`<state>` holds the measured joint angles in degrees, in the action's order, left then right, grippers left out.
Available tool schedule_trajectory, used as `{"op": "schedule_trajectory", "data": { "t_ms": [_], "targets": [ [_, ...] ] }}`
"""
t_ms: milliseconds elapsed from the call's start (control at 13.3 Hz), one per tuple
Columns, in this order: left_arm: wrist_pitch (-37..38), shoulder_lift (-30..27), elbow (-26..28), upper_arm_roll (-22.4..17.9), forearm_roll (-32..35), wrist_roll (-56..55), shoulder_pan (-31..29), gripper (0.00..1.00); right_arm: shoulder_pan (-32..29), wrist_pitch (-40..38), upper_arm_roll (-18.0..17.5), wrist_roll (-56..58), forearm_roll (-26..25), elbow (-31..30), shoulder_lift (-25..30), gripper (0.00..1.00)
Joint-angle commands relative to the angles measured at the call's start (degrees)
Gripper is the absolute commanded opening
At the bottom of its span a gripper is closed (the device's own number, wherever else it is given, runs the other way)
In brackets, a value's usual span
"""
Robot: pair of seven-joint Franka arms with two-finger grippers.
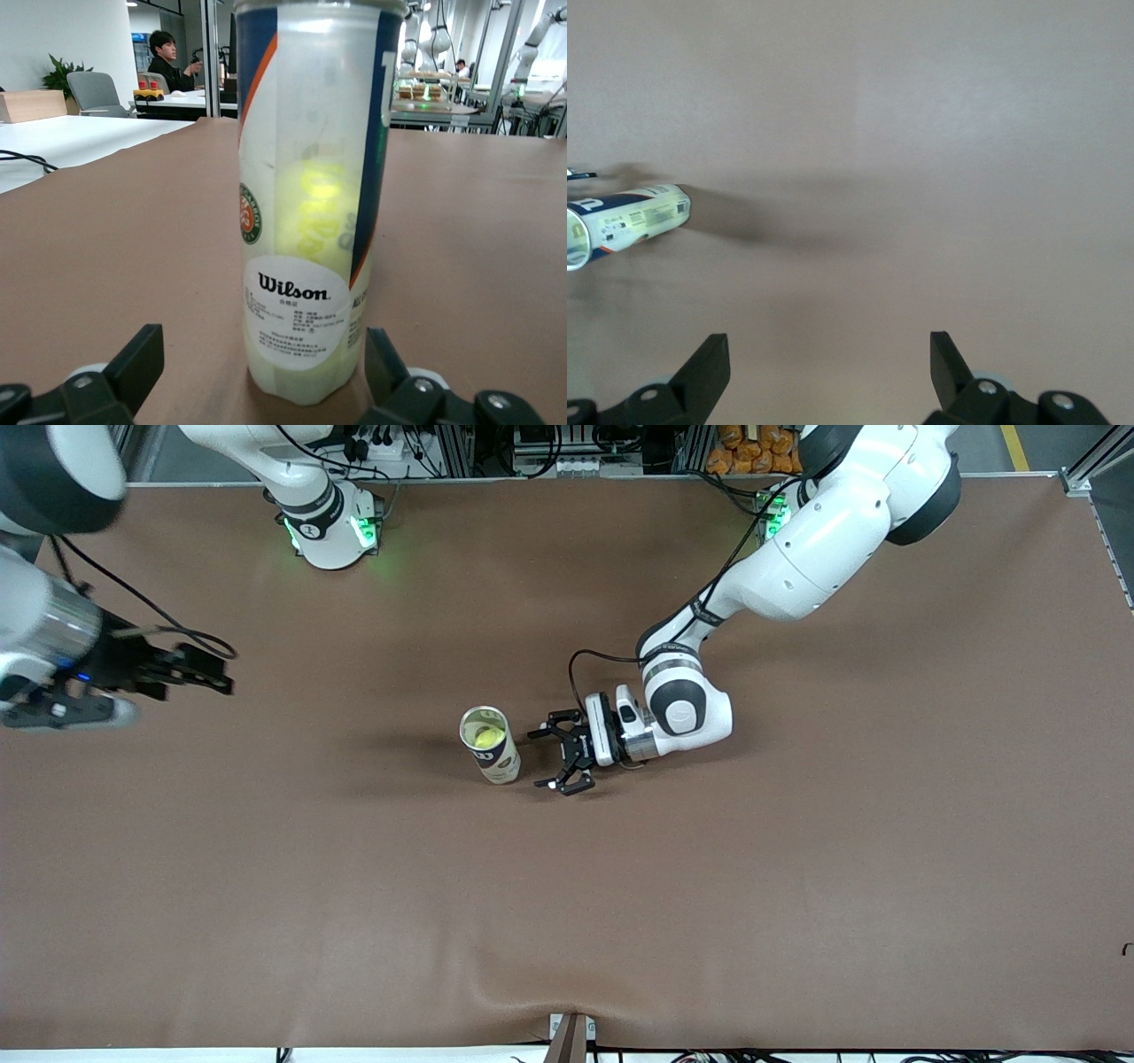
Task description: Insert tennis ball vertically with right arm
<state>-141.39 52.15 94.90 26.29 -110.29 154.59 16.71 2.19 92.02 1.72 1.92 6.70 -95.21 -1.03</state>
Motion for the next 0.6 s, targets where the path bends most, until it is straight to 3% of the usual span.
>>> {"op": "schedule_trajectory", "data": {
  "t_ms": [0, 226, 526],
  "targets": [
    [-0.82, -5.03, 4.67, 0.61, 9.79, -6.63, -3.87, 1.0, -4.12, -4.64, -1.63, 2.39, -2.47, 5.35, 1.56, 1.0],
    [-0.3, -7.5, 7.13, 0.7, 17.72, -11.76, -7.73, 1.0, -5.71, -10.61, -1.81, 0.29, -4.15, 10.82, 1.47, 1.0],
    [0.15, -8.56, 8.54, 0.78, 30.82, -18.97, -12.48, 1.0, -5.71, -14.15, -2.95, -5.16, -5.72, 11.89, 1.56, 1.0]
  ]
}}
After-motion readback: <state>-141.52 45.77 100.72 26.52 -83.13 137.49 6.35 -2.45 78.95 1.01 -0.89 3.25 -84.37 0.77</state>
